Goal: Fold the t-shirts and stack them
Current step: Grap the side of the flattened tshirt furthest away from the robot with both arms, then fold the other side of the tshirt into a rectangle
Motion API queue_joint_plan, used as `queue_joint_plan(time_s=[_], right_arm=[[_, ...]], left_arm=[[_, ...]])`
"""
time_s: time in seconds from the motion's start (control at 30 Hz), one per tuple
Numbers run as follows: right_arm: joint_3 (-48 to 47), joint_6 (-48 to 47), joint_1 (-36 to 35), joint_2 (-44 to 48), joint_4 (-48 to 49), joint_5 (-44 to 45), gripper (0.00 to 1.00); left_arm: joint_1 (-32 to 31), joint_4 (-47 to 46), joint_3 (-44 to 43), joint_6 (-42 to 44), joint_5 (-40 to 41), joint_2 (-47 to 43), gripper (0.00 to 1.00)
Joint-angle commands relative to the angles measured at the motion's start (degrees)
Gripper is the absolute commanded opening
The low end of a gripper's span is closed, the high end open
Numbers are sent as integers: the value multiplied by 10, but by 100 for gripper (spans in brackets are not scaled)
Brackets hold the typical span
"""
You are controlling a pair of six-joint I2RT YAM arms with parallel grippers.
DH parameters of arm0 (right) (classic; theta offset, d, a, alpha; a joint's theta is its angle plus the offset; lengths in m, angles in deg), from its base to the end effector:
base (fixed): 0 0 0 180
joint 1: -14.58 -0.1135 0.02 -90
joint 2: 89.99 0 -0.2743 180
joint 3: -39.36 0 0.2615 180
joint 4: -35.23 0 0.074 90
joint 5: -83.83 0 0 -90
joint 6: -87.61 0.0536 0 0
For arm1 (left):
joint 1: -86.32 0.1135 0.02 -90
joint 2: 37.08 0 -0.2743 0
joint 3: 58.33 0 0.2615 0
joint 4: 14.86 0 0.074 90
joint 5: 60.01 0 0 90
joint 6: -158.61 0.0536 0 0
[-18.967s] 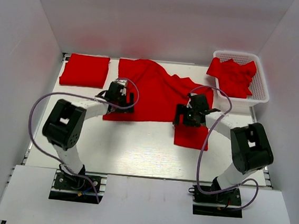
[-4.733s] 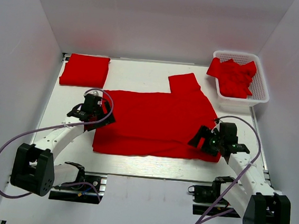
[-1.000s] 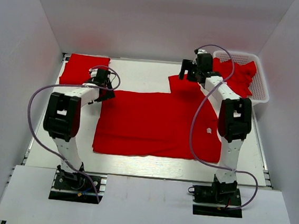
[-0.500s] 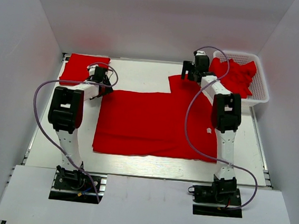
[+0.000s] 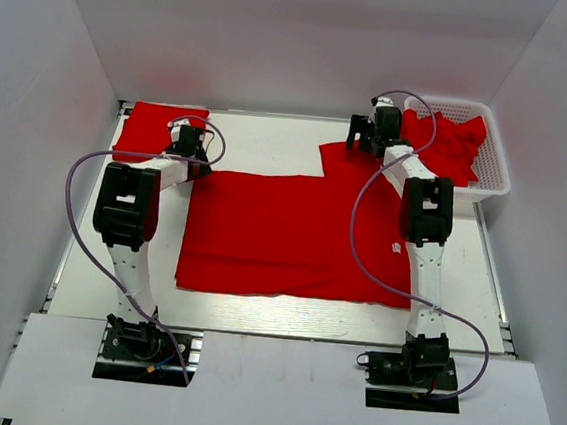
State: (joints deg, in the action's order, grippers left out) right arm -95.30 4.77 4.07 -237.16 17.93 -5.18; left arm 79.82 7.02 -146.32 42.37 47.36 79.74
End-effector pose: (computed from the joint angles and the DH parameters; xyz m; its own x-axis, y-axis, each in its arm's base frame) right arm 0.6063 0.1115 0.1421 -0.5059 0.0329 -0.8620 -0.1054 0.9894 0.0996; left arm 0.4510 -0.0353 0.1353 -0.6545 -0.3501 -0.6701 -0.4116 0.9085 -0.0727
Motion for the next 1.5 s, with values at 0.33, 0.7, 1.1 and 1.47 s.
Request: queue_joint_plan(time_s=[0.33,0.7,1.1,1.47], right_arm=[[-4,-7,-7,-15,-19,-57,33],[42,-69,-20,53,4,11,0],[472,-61,-35,418,210,26,0],[743,-20,-40,692,198,55,0]], left_arm=[[1,18,20,3,-73,9,33],[1,18,-2,15,-91,-2,0],[-10,-12,93,27,-102,-138,0],[-10,-39,227,10,-95,-279,0]])
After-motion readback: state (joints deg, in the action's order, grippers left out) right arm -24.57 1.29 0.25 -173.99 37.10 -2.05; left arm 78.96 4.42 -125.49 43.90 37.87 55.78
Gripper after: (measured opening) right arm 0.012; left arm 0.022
